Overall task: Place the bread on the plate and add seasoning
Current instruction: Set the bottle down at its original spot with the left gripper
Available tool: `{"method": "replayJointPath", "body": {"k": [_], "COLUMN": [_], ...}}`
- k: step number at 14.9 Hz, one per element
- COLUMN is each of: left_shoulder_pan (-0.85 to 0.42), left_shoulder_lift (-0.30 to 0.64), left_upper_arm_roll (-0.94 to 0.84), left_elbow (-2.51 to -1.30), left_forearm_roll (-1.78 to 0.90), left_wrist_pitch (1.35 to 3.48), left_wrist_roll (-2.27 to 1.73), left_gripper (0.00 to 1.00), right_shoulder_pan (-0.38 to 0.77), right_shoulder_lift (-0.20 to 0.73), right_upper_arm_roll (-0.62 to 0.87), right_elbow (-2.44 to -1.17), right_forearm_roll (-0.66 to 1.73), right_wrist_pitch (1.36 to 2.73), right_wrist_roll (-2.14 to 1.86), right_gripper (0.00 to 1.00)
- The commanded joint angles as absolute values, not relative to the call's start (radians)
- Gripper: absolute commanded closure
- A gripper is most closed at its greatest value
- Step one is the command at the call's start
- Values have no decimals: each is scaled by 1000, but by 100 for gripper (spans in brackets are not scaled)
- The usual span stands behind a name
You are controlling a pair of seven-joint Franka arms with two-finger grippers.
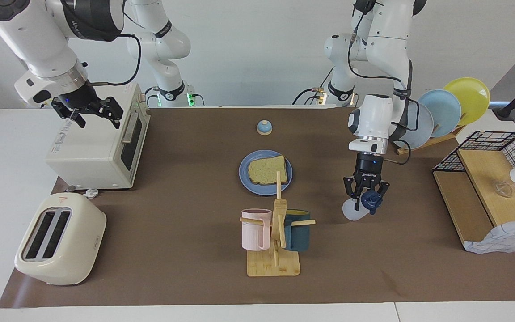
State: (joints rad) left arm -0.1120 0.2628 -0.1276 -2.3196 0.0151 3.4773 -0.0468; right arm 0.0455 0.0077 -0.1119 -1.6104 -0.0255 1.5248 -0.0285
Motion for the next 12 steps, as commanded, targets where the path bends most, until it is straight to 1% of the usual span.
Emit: {"method": "replayJointPath", "body": {"k": [1,5,8,9,12], "left_shoulder_pan": [-106,-103,-101,-101,-71], "left_shoulder_lift": [285,386,426,428,440], "left_upper_arm_roll": [-127,-121,-112,-110,-110], "left_elbow": [-2306,-2192,-2143,-2143,-2145], "left_forearm_roll": [26,66,80,81,135], "left_wrist_pitch": [3505,3505,3505,3505,3505], "left_wrist_roll": [-18,-17,-18,-18,-18], "left_gripper": [87,87,87,84,60], "right_shoulder_pan": [37,37,37,37,37], "right_shoulder_lift": [-8,-8,-8,-8,-8], "right_upper_arm_roll": [-110,-110,-110,-110,-109], "right_elbow": [-1618,-1618,-1618,-1618,-1618], "right_forearm_roll": [-26,-26,-26,-26,-26], "right_wrist_pitch": [1509,1509,1509,1509,1509], "right_wrist_roll": [-52,-52,-52,-52,-52], "right_gripper": [0,0,0,0,0]}}
